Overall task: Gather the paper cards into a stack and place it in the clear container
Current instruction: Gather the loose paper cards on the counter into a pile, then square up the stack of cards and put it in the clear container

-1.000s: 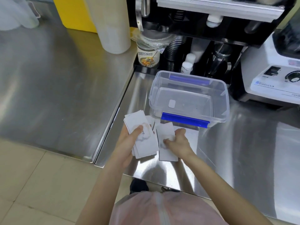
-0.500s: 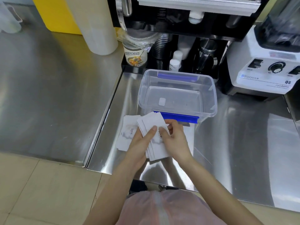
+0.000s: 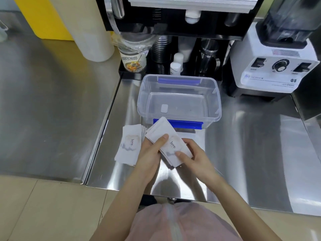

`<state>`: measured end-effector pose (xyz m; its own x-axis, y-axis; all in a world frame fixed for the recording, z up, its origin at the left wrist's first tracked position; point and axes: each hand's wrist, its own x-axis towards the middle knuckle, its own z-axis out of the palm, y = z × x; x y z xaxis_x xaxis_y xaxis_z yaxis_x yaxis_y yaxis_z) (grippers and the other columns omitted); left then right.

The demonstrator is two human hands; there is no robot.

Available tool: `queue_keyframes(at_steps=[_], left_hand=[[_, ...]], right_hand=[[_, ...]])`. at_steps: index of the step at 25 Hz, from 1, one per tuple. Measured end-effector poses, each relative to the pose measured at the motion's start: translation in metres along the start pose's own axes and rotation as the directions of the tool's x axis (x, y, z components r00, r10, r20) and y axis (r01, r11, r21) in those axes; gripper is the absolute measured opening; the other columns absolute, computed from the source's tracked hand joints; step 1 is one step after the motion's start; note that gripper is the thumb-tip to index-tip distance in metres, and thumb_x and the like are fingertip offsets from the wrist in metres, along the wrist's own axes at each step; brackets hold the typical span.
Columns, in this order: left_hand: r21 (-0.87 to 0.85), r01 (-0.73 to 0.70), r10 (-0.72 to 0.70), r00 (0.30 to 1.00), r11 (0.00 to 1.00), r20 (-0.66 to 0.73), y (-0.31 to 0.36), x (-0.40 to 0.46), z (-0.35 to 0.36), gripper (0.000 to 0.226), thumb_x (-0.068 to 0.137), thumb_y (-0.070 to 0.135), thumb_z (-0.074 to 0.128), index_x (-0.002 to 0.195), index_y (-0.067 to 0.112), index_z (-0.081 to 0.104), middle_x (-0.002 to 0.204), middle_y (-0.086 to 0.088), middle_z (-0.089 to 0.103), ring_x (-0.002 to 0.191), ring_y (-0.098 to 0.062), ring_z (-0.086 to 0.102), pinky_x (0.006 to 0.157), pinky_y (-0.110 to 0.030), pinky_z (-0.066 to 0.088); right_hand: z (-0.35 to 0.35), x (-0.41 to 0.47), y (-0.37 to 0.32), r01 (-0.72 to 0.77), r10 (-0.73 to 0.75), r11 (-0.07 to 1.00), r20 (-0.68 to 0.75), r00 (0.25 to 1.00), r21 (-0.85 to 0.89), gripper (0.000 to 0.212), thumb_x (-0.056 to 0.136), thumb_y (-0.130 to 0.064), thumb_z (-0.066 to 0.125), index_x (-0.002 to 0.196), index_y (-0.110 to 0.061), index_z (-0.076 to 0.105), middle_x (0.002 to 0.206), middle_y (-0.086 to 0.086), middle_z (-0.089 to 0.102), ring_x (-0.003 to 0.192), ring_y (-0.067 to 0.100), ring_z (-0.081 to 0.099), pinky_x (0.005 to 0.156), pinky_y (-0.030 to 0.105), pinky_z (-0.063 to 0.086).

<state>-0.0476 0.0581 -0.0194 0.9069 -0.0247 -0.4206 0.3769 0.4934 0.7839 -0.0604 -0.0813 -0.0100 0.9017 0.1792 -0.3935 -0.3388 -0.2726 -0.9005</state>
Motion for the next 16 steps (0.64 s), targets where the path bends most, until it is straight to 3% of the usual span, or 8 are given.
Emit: queue_keyframes(at_steps=[3, 6, 8, 12, 16], left_hand=[[0.245, -0.033, 0.019, 0.998, 0.969, 0.058, -0.002, 0.004, -0.008, 0.021, 0.085, 0.005, 0.056, 0.096, 0.023, 0.054, 0.1, 0.0, 0.065, 0.093, -0.015, 0.062, 0.081, -0.024, 0.05], [0.617, -0.083, 0.008, 0.992, 0.783, 0.123, -0.023, 0.006, -0.01, 0.034, 0.08, 0.01, 0.064, 0.093, 0.037, 0.048, 0.096, -0.002, 0.061, 0.089, -0.02, 0.059, 0.08, -0.028, 0.049], [0.746, -0.139, 0.054, 0.989, 0.652, 0.137, -0.043, 0.005, -0.006, 0.038, 0.08, 0.013, 0.062, 0.093, 0.042, 0.042, 0.099, -0.004, 0.056, 0.086, -0.02, 0.053, 0.078, -0.029, 0.044], [0.752, -0.179, 0.135, 0.984, 0.634, 0.12, -0.055, 0.008, 0.0, 0.042, 0.083, 0.008, 0.058, 0.107, 0.03, 0.03, 0.109, 0.003, 0.047, 0.094, -0.017, 0.051, 0.079, -0.018, 0.036], [0.798, -0.182, 0.145, 0.982, 0.574, 0.12, -0.055, 0.012, -0.004, 0.036, 0.084, 0.008, 0.057, 0.105, 0.021, 0.03, 0.097, 0.007, 0.049, 0.087, -0.015, 0.051, 0.074, -0.017, 0.038]], right_hand=[[-0.035, 0.0, 0.015, 0.106, -0.143, 0.915, -0.067, 0.987, -0.39, 0.035, 0.088, -0.013, 0.055, 0.122, -0.02, 0.051, 0.108, -0.005, 0.058, 0.089, 0.008, 0.054, 0.071, -0.006, 0.036], [-0.05, 0.003, 0.031, 0.198, -0.246, 0.78, 0.0, 0.969, -0.593, 0.034, 0.089, -0.011, 0.053, 0.122, -0.017, 0.054, 0.106, 0.001, 0.053, 0.1, 0.018, 0.052, 0.075, 0.001, 0.031], [-0.041, 0.007, 0.044, 0.213, -0.283, 0.749, -0.012, 0.959, -0.627, 0.036, 0.086, -0.009, 0.051, 0.121, -0.015, 0.055, 0.104, -0.003, 0.043, 0.104, 0.022, 0.049, 0.081, 0.004, 0.028], [-0.026, 0.012, 0.055, 0.173, -0.259, 0.848, -0.106, 0.96, -0.501, 0.049, 0.082, 0.0, 0.051, 0.129, -0.013, 0.045, 0.113, -0.004, 0.03, 0.102, 0.014, 0.048, 0.08, -0.006, 0.03], [-0.026, 0.011, 0.052, 0.088, -0.091, 0.996, -0.216, 0.972, -0.022, 0.054, 0.088, 0.004, 0.043, 0.136, -0.019, 0.03, 0.123, -0.003, 0.041, 0.105, 0.002, 0.051, 0.075, -0.006, 0.039]])
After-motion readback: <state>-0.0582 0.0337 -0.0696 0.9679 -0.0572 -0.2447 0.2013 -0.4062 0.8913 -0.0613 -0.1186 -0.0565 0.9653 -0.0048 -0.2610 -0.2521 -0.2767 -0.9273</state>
